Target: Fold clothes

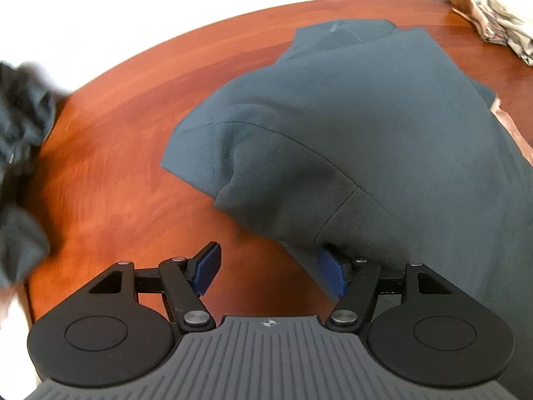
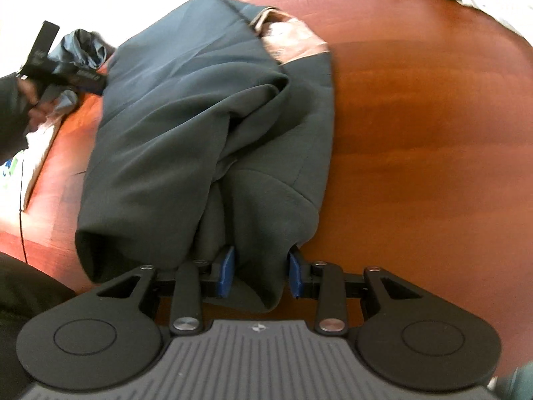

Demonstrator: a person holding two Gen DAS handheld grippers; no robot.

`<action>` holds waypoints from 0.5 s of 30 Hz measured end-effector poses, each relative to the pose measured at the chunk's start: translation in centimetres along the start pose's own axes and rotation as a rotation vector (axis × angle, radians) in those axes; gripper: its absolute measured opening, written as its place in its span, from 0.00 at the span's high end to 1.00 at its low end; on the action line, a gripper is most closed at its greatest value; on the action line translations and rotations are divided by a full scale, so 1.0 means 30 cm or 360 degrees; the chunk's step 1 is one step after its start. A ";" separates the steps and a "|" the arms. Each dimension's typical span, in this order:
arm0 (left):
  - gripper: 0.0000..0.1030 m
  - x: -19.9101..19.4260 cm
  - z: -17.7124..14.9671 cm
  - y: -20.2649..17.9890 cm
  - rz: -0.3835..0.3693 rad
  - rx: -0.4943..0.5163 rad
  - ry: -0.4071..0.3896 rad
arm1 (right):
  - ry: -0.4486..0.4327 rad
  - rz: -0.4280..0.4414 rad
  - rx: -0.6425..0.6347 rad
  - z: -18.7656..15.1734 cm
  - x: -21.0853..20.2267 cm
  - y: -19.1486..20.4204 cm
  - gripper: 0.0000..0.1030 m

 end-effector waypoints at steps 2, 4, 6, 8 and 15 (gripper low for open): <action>0.35 0.031 0.046 -0.014 -0.0042 0.0078 -0.0014 | -0.0032 -0.0040 0.0059 -0.042 -0.011 0.050 0.62; 0.35 0.051 0.076 -0.023 -0.0068 0.0129 -0.0019 | -0.0046 -0.0053 0.0081 -0.062 -0.011 0.072 0.62; 0.35 0.068 0.104 -0.036 -0.0093 0.0176 -0.0023 | -0.0069 -0.0069 0.0117 -0.092 -0.017 0.109 0.62; 0.35 0.094 0.146 -0.055 -0.0123 0.0226 -0.0023 | -0.0087 -0.0079 0.0149 -0.119 -0.017 0.143 0.62; 0.35 0.154 0.226 -0.102 -0.0166 0.0273 -0.0038 | -0.0144 -0.0094 0.0169 -0.195 -0.003 0.264 0.62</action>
Point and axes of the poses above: each gripper's, at about its wrist camera, not at the fingertips, and x roughly the way its jaws point, y to its left, z to its top, the point moved 7 cm from there along x, roughly the way its jaws point, and after that the axes turned 13 degrees about -y, right-handed, at the moved point
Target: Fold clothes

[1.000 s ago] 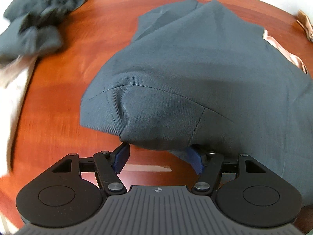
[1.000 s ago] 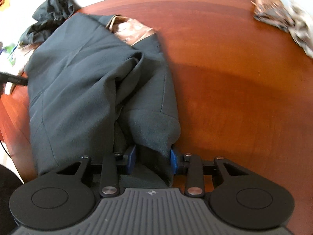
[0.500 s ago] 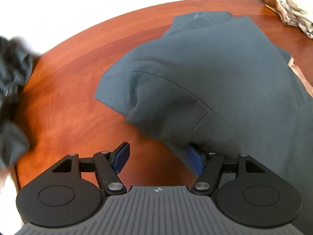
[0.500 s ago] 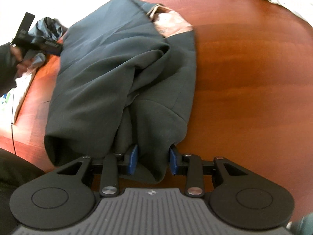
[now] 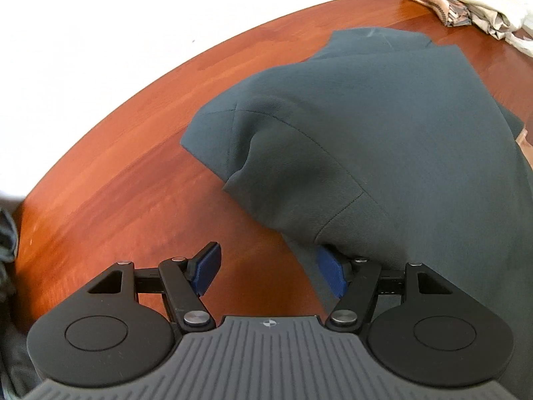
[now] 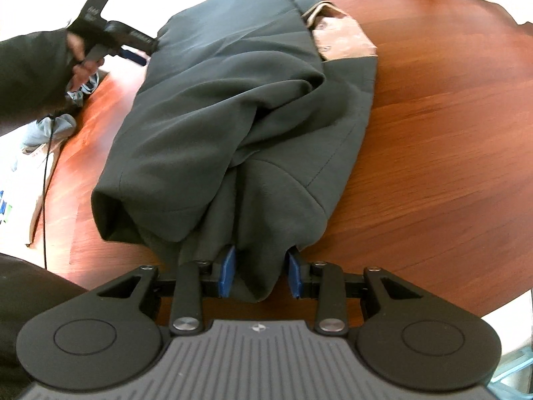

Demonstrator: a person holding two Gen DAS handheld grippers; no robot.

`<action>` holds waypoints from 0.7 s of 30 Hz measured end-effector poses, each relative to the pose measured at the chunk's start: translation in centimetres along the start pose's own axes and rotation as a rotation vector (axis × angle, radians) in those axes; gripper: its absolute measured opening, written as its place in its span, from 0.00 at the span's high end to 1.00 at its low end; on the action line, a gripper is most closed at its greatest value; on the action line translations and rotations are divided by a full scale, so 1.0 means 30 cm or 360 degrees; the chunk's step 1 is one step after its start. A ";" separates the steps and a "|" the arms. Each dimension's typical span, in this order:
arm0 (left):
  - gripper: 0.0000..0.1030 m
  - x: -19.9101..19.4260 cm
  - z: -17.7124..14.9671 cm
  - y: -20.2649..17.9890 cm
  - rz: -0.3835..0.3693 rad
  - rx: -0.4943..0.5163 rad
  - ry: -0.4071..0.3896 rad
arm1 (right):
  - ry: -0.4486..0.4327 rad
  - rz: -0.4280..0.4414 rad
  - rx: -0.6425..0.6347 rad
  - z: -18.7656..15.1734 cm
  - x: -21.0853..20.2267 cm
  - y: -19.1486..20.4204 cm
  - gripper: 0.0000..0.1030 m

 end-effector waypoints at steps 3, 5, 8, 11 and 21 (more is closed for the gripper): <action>0.34 0.015 0.006 0.000 -0.0011 -0.0018 -0.0019 | -0.0016 0.0004 -0.0004 -0.012 0.013 0.030 0.62; 0.34 0.021 0.010 -0.003 -0.0016 -0.0024 -0.0036 | -0.0026 0.0006 -0.0010 -0.025 0.014 0.050 0.62; 0.33 0.022 0.000 0.012 -0.0007 -0.0018 -0.0057 | -0.0039 0.0014 -0.0035 -0.036 0.002 0.056 0.62; 0.34 0.013 -0.006 0.019 -0.0001 -0.0005 -0.0081 | -0.0037 0.0026 -0.0048 -0.026 0.007 0.054 0.62; 0.34 -0.116 -0.075 0.044 0.0026 -0.0024 -0.0064 | 0.0044 0.0093 -0.0173 0.061 -0.077 0.011 0.62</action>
Point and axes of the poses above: each gripper's, at about its wrist camera, not at the fingertips, and x roughly the way its jaws point, y to its left, z to its top, the point moved 7 cm from there along x, roughly the way its jaws point, and after that the axes turned 13 degrees about -y, right-handed, at the moved point
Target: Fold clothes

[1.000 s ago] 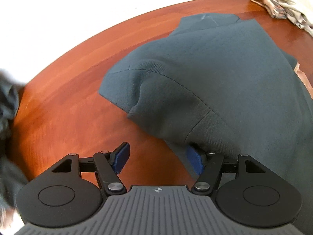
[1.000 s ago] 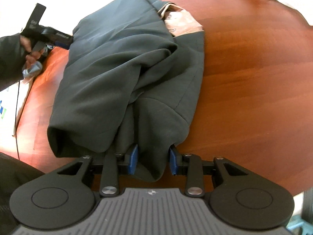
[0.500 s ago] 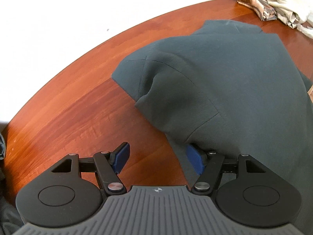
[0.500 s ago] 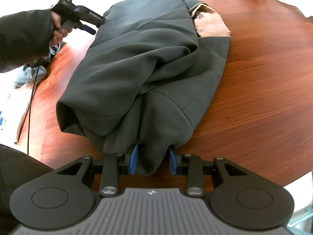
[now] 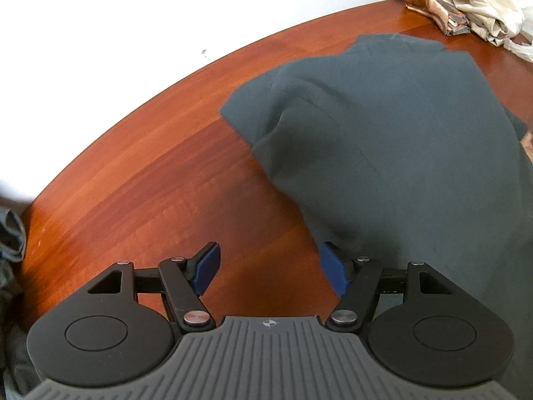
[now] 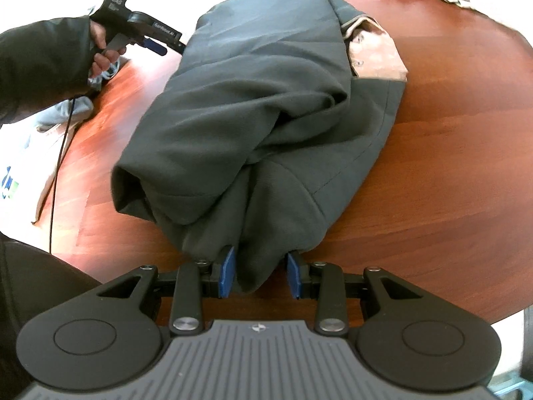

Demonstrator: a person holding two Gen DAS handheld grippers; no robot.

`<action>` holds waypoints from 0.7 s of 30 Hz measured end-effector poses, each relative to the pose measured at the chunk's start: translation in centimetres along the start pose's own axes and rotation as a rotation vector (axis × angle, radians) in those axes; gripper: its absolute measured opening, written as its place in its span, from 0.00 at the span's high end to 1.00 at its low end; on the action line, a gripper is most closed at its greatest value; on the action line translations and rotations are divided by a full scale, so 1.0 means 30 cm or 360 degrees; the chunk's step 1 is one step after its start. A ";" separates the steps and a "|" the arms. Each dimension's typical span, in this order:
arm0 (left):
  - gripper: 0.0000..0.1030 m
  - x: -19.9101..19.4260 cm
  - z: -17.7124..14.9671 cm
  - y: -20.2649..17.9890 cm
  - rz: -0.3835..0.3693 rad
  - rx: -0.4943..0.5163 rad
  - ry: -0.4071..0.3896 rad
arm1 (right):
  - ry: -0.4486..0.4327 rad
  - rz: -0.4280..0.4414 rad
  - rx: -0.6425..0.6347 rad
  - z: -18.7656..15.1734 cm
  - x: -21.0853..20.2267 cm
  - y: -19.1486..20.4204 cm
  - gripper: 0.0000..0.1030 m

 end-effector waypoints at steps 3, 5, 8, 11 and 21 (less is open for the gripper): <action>0.34 -0.073 -0.043 0.009 0.0003 -0.0053 -0.0015 | 0.0015 0.0013 -0.0063 0.046 -0.027 -0.007 0.61; 0.34 -0.139 -0.085 0.009 0.0020 -0.0101 -0.0036 | 0.0033 0.0024 -0.0132 0.091 -0.050 -0.018 0.60; 0.33 -0.217 -0.144 -0.006 0.0048 -0.0146 -0.0053 | 0.0054 0.0042 -0.0228 0.145 -0.070 -0.031 0.59; 0.33 -0.291 -0.212 -0.040 0.0048 -0.0219 -0.0054 | 0.0071 0.0061 -0.0302 0.185 -0.073 -0.041 0.57; 0.33 -0.506 -0.415 -0.249 0.0077 -0.0330 -0.0071 | 0.0141 0.0202 -0.0646 0.328 -0.034 -0.066 0.52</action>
Point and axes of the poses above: each gripper's, at about its wrist camera, not at the fingertips, and x roughly the way its jaws point, y to its left, z to its top, the point moved 7 cm from there along x, roughly the way its jaws point, and after that the axes turned 13 degrees about -y, right-handed, at the moved point
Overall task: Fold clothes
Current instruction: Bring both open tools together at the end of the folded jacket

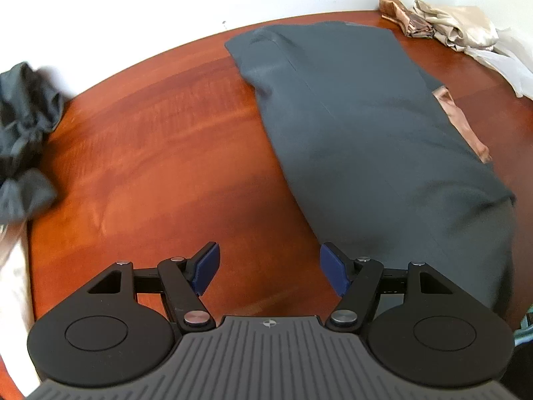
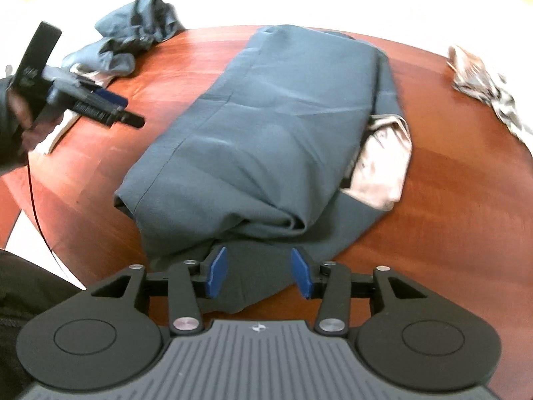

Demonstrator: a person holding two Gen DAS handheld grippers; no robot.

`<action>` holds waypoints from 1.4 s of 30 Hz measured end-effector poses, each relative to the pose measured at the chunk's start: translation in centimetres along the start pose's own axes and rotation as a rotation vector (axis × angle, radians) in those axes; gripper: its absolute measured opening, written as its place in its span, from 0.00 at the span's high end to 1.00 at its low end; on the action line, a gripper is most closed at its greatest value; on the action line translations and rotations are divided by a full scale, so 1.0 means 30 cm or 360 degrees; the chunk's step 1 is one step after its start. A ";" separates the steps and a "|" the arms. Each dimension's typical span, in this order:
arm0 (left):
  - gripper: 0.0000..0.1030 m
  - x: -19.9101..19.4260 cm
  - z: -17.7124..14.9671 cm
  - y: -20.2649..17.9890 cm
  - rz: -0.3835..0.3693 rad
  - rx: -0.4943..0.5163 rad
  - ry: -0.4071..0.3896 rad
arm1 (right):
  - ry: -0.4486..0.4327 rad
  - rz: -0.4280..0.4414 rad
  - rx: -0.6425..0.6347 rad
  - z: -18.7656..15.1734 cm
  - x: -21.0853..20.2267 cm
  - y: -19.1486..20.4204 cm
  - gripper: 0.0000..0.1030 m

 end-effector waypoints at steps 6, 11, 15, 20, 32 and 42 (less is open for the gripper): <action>0.33 -0.105 -0.091 -0.072 0.0044 -0.0122 -0.0005 | 0.0034 0.0111 -0.0147 0.021 0.039 -0.007 0.50; 0.33 -0.170 -0.141 -0.142 0.0065 -0.0184 -0.0011 | 0.0033 0.0173 -0.0211 0.018 0.063 -0.007 0.46; 0.33 -0.191 -0.170 -0.187 0.0071 -0.0150 -0.0024 | 0.0025 0.0194 -0.0247 0.004 0.078 -0.012 0.42; 0.33 -0.191 -0.197 -0.248 0.0051 0.0028 -0.0028 | -0.0017 0.0241 -0.0429 -0.023 0.073 -0.002 0.34; 0.33 -0.163 -0.200 -0.441 -0.0183 0.0313 0.0005 | -0.0100 0.0422 -0.1101 -0.097 0.044 0.051 0.14; 0.32 -0.146 -0.264 -0.619 -0.0202 0.0119 0.0072 | -0.0094 0.0515 -0.1220 -0.077 0.064 0.047 0.14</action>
Point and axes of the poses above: each gripper's, at about its wrist camera, not at the fingertips, and x roughly the way its jaws point, y to its left, z to its top, the point moved 7 cm from there along x, roughly the way its jaws point, and after that the axes turned 13 degrees about -y, right-handed, at the moved point
